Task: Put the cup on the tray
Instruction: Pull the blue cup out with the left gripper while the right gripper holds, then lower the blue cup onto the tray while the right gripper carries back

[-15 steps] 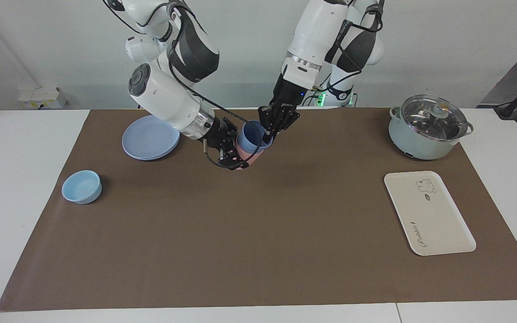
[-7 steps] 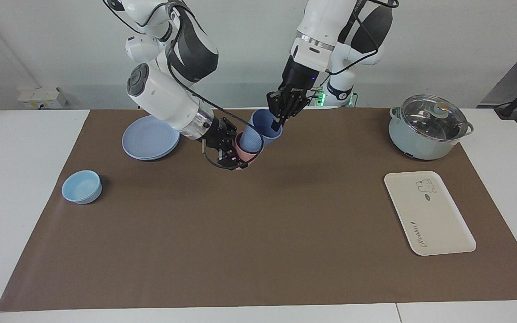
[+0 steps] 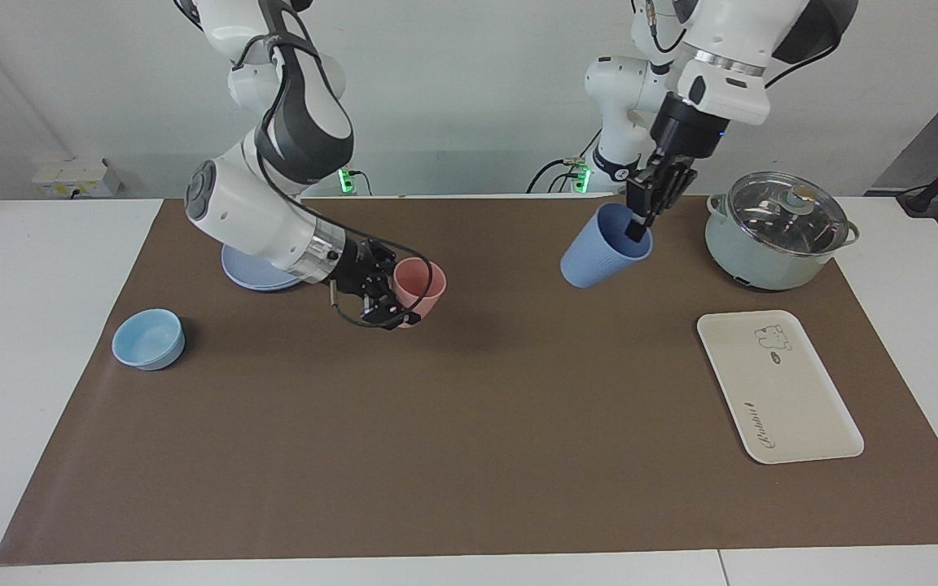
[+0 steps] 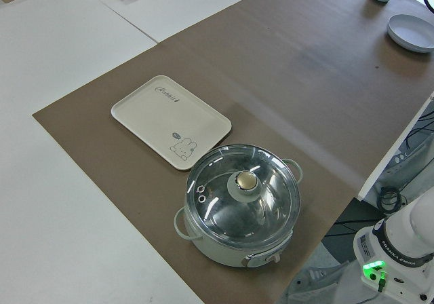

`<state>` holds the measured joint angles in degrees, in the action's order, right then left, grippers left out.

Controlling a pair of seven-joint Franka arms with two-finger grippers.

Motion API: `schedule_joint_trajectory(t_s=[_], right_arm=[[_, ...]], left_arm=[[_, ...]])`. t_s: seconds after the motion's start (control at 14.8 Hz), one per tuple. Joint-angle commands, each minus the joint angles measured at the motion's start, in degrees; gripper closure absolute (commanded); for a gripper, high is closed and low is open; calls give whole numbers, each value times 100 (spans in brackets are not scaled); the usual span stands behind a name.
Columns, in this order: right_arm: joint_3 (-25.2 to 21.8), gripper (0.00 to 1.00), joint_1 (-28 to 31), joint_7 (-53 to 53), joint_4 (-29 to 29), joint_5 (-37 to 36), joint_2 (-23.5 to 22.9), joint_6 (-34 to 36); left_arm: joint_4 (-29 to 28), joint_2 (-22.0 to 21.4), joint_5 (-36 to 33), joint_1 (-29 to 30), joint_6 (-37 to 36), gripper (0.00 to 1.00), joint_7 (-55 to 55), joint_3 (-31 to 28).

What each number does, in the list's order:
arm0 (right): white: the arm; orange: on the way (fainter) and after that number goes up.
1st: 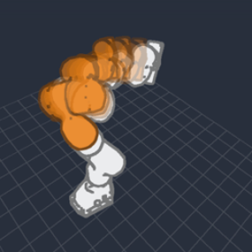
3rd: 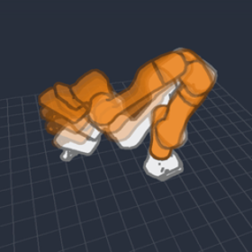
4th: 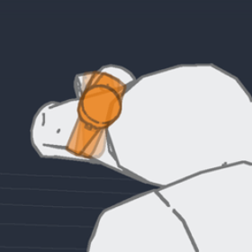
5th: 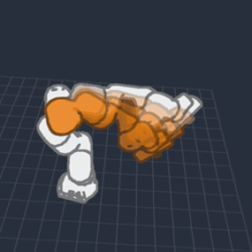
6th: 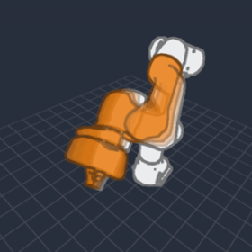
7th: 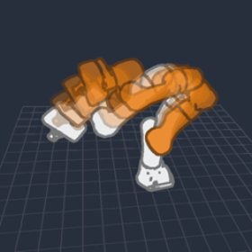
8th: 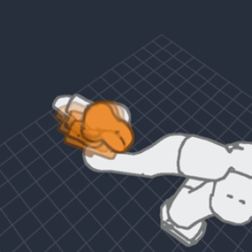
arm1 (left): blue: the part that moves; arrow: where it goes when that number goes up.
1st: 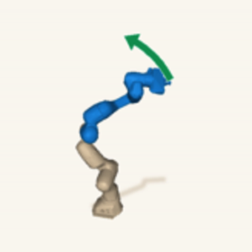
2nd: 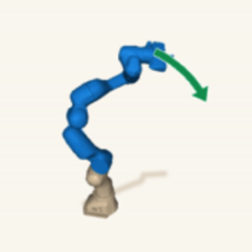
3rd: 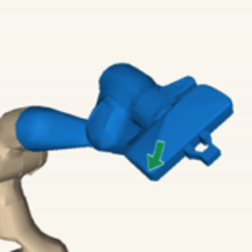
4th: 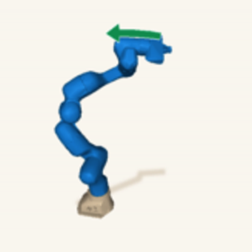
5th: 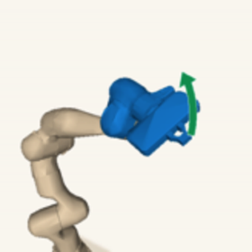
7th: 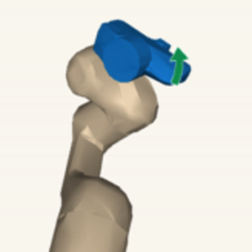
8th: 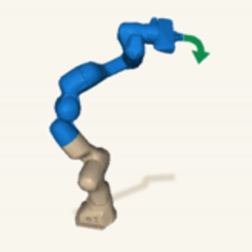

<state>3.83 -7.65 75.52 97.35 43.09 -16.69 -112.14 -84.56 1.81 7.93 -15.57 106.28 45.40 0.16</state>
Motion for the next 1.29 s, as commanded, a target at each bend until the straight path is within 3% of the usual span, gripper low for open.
schedule_joint_trajectory(t_s=[0.0, 0.14, 0.27, 0.68, 0.95, 1.08, 1.15, 1.22], right_arm=[[47, 100, 412, -440, -5, 330, -299, -10], [47, 100, 685, -915, 30, 480, -466, -1], [47, 100, 1001, -1222, 30, 735, -616, 25], [56, 100, 1609, -2032, 21, 956, -1082, 87], [39, 100, 1881, -2033, 39, 947, -1249, 26], [30, 100, 1934, -2033, 91, 938, -1267, 8], [21, 100, 1934, -2015, 109, 929, -1258, -1], [-5, 100, 1934, -1963, 127, 894, -1249, -62]], left_arm=[[-856, -452, -37, 947, 154, 100, -1432, 81], [-1953, -778, -37, 1563, 1021, 100, -2496, 81], [-2554, -745, -37, 2230, 1822, 100, -3524, 81], [-2609, 564, -37, 2945, 3318, 100, -4794, 90], [-3074, 881, 216, 2884, 4441, 100, -4865, 107], [-3110, 1005, 306, 2840, 4638, 100, -4865, 133], [-3119, 1005, 306, 2831, 4638, 85, -4865, 134], [-3128, 996, 306, 2805, 4630, 28, -4865, 134]])
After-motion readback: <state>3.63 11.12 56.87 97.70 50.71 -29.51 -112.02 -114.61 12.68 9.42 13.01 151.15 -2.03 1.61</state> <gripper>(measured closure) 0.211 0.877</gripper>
